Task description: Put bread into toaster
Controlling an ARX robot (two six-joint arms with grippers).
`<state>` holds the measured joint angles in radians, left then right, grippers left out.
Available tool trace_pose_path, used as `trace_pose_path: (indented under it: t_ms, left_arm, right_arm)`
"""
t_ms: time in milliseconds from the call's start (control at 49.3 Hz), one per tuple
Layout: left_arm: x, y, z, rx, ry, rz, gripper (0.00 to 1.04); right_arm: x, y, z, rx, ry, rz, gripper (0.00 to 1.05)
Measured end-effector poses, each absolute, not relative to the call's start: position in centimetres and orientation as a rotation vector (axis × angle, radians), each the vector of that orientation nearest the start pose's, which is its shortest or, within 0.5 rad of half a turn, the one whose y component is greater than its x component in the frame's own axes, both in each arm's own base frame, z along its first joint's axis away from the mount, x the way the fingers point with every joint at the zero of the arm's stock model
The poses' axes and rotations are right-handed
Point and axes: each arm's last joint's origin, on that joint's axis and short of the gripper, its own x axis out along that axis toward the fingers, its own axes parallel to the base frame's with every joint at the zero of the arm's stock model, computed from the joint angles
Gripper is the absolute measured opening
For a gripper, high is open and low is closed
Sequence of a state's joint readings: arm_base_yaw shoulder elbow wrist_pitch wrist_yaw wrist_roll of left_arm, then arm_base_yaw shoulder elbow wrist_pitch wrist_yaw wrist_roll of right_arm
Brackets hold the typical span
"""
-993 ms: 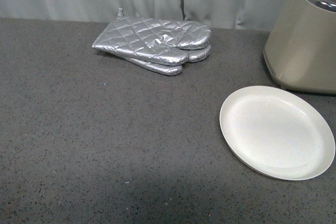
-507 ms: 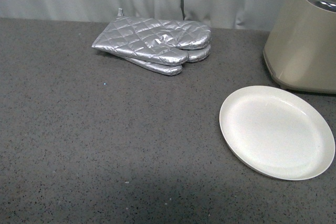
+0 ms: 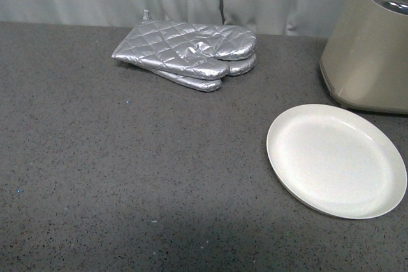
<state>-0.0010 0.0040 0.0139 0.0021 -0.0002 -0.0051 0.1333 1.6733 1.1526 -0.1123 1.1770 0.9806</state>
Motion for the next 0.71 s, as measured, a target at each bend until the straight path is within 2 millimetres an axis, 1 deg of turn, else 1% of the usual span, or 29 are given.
trace_pose_path:
  t_ms: [182, 466, 507, 649, 709]
  left_arm:
    - [9.7, 0.0, 16.8, -0.005, -0.012, -0.001, 0.98]
    - [9.7, 0.0, 16.8, -0.005, -0.012, -0.001, 0.98]
    - [9.7, 0.0, 16.8, -0.005, -0.012, -0.001, 0.98]
    - [9.7, 0.0, 16.8, -0.005, -0.012, -0.001, 0.98]
    - [9.7, 0.0, 16.8, -0.005, -0.012, -0.001, 0.98]
  right_arm:
    - [35.6, 2.1, 24.1, 0.453, 0.024, -1.167, 0.02]
    - [35.9, 2.2, 23.8, 0.45, 0.044, -1.179, 0.02]
    - [35.9, 2.3, 23.8, 0.451, 0.044, -1.177, 0.1]
    - [36.0, 2.4, 23.8, 0.456, 0.043, -1.169, 0.3]
    - [36.1, 2.5, 24.0, 0.46, 0.041, -1.162, 0.44]
